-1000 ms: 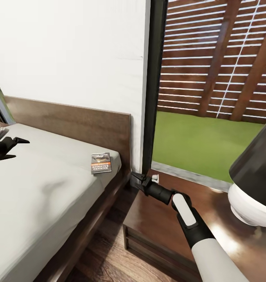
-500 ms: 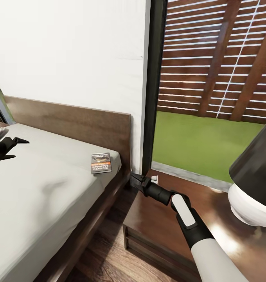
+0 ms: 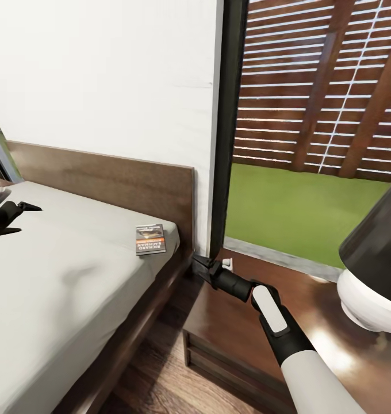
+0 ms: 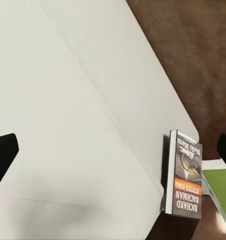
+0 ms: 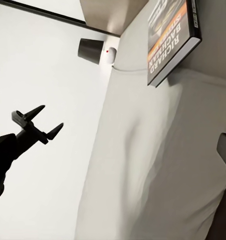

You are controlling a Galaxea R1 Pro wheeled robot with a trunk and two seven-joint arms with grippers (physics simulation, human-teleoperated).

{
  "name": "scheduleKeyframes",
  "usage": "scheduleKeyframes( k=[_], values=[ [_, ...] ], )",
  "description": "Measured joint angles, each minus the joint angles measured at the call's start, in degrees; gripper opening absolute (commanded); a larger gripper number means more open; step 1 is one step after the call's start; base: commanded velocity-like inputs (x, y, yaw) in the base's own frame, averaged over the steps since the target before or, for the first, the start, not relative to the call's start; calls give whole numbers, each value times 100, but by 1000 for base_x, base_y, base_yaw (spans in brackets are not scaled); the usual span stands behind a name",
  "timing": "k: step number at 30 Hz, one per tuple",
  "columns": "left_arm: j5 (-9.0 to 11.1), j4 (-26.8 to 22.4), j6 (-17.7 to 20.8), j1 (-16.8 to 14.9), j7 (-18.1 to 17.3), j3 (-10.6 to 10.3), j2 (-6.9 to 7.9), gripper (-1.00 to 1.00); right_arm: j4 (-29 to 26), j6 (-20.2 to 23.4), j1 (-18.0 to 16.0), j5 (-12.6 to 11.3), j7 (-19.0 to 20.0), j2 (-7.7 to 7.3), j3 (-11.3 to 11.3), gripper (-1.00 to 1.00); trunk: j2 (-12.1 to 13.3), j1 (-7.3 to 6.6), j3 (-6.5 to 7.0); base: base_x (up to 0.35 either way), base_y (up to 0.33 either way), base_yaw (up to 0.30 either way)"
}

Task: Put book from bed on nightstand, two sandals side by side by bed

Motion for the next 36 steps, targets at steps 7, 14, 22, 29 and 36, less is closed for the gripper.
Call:
scheduleKeyframes(
  k=[7, 14, 22, 29, 36],
  values=[
    [-3, 6, -2, 1, 0, -7, 67, 100, 2, 0, 0, 3, 0, 2, 10, 100, 0, 0, 0, 0, 26, 0],
    [-3, 8, -4, 4, 0, -9, 101, 100, 2, 0, -3, 3, -1, 5, 14, 100, 0, 0, 0, 0, 5, 0],
    [-3, 8, -4, 3, 7, -11, 105, 100, 2, 0, -1, 4, -1, 5, 15, 100, 0, -1, 0, 38, 1, 0],
    [-3, 9, -4, 3, 9, -11, 107, 100, 3, 0, -2, 4, -1, 5, 13, 100, 0, -1, 0, 115, 0, 0],
    [-3, 8, -4, 2, 9, -12, 107, 100, 3, 0, -3, 4, -1, 5, 15, 100, 0, -1, 0, 127, 0, 0]
  ],
)
